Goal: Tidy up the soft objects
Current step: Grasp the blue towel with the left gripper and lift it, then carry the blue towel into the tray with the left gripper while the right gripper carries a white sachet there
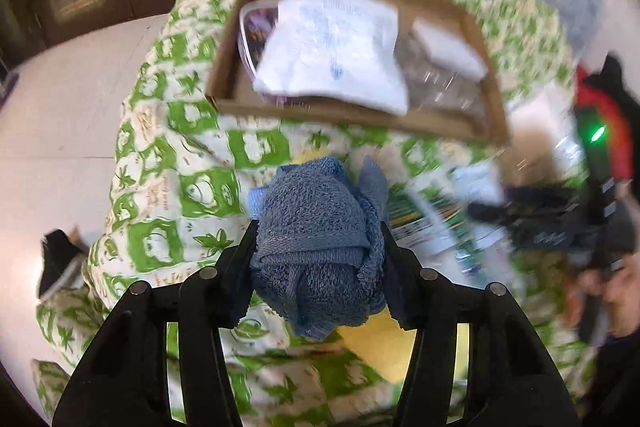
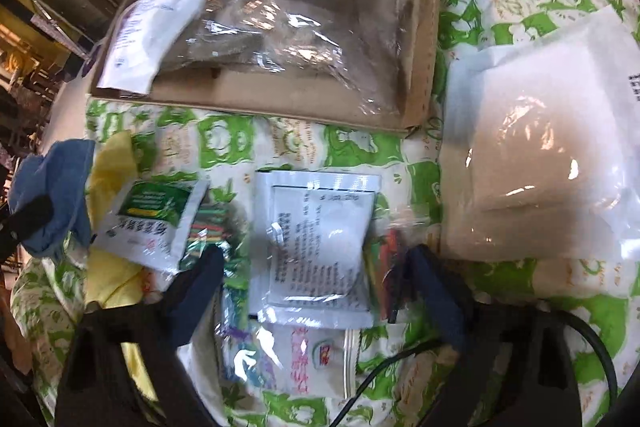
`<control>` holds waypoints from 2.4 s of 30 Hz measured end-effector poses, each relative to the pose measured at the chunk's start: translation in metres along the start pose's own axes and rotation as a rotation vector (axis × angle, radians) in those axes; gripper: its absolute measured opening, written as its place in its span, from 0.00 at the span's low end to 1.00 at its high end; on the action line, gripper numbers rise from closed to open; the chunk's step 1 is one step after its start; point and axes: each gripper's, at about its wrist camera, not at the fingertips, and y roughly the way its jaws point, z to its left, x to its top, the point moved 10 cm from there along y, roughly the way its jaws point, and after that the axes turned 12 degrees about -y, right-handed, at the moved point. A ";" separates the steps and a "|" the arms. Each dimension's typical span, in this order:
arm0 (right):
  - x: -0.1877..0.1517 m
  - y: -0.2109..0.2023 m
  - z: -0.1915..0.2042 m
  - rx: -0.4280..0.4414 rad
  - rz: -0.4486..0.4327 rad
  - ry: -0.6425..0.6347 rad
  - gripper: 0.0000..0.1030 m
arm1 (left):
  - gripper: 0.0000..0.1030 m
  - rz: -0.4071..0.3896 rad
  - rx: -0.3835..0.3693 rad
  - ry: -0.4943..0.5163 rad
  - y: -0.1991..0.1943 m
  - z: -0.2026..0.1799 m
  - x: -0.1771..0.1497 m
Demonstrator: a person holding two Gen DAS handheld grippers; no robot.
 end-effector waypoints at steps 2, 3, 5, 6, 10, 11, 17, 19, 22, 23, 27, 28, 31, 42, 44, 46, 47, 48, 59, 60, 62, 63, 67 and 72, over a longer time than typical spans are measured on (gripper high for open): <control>0.001 0.004 -0.001 -0.009 0.004 -0.002 0.82 | 0.53 0.039 0.026 0.006 0.017 0.003 -0.007; 0.001 0.007 -0.002 -0.020 0.009 -0.009 0.82 | 0.53 0.042 0.020 -0.002 0.017 0.003 -0.006; 0.001 0.014 -0.002 -0.041 0.020 -0.029 0.83 | 0.54 0.029 -0.006 -0.040 0.013 0.006 -0.001; 0.001 0.015 -0.001 -0.053 0.022 -0.040 0.83 | 0.56 0.031 -0.009 -0.051 0.013 0.008 -0.001; 0.004 0.009 0.003 -0.063 -0.004 -0.050 0.71 | 0.57 0.063 -0.033 -0.100 0.017 0.015 -0.003; 0.003 0.004 0.003 -0.055 -0.016 -0.041 0.54 | 0.57 0.061 -0.033 -0.102 0.016 0.015 -0.004; 0.001 -0.019 -0.006 0.031 -0.063 0.048 0.29 | 0.54 0.028 -0.010 -0.064 0.008 0.012 -0.007; 0.001 -0.023 -0.005 0.056 -0.074 0.059 0.28 | 0.54 0.015 -0.008 -0.056 0.006 0.011 -0.007; -0.002 -0.032 -0.005 0.090 -0.082 0.053 0.26 | 0.54 0.015 -0.007 -0.053 0.007 0.009 -0.007; -0.003 -0.034 -0.004 0.097 -0.080 0.047 0.26 | 0.54 0.016 -0.006 -0.053 0.008 0.009 -0.006; -0.004 -0.037 -0.008 0.080 -0.069 0.037 0.27 | 0.54 0.016 -0.003 -0.051 0.008 0.008 -0.007; -0.001 -0.033 0.000 0.058 -0.070 0.036 0.27 | 0.54 0.016 -0.002 -0.051 0.008 0.008 -0.007; 0.005 -0.031 -0.006 0.055 -0.082 0.037 0.28 | 0.54 0.016 -0.002 -0.050 0.008 0.008 -0.007; 0.007 -0.033 0.001 0.142 -0.096 0.071 0.33 | 0.54 0.016 0.005 -0.036 0.010 0.005 -0.007; 0.007 -0.027 0.001 0.128 -0.084 0.063 0.31 | 0.54 0.017 0.007 -0.031 0.010 0.005 -0.008; 0.004 -0.018 -0.001 0.129 -0.069 0.070 0.28 | 0.54 0.014 0.008 -0.030 0.010 0.004 -0.008; 0.003 -0.018 -0.002 0.120 -0.071 0.070 0.18 | 0.54 0.012 0.006 -0.029 0.009 0.003 -0.007; 0.003 -0.021 -0.004 0.110 -0.080 0.066 0.16 | 0.52 0.007 0.004 -0.027 0.008 0.003 -0.007; 0.012 -0.061 -0.013 0.119 -0.192 0.065 0.13 | 0.51 -0.046 -0.090 -0.079 -0.017 0.000 0.002; 0.012 -0.067 -0.016 0.122 -0.200 0.069 0.13 | 0.51 -0.051 -0.094 -0.079 -0.020 -0.001 0.003; 0.012 -0.074 -0.020 0.129 -0.214 0.078 0.13 | 0.51 -0.063 -0.099 -0.076 -0.027 -0.004 0.006; 0.012 -0.077 -0.022 0.131 -0.219 0.081 0.13 | 0.51 -0.067 -0.100 -0.074 -0.031 -0.006 0.007; 0.010 -0.090 -0.030 0.140 -0.239 0.097 0.13 | 0.51 -0.081 -0.093 -0.061 -0.042 -0.013 0.015; 0.011 -0.098 -0.031 0.146 -0.253 0.103 0.13 | 0.51 -0.104 -0.082 -0.034 -0.049 -0.022 0.032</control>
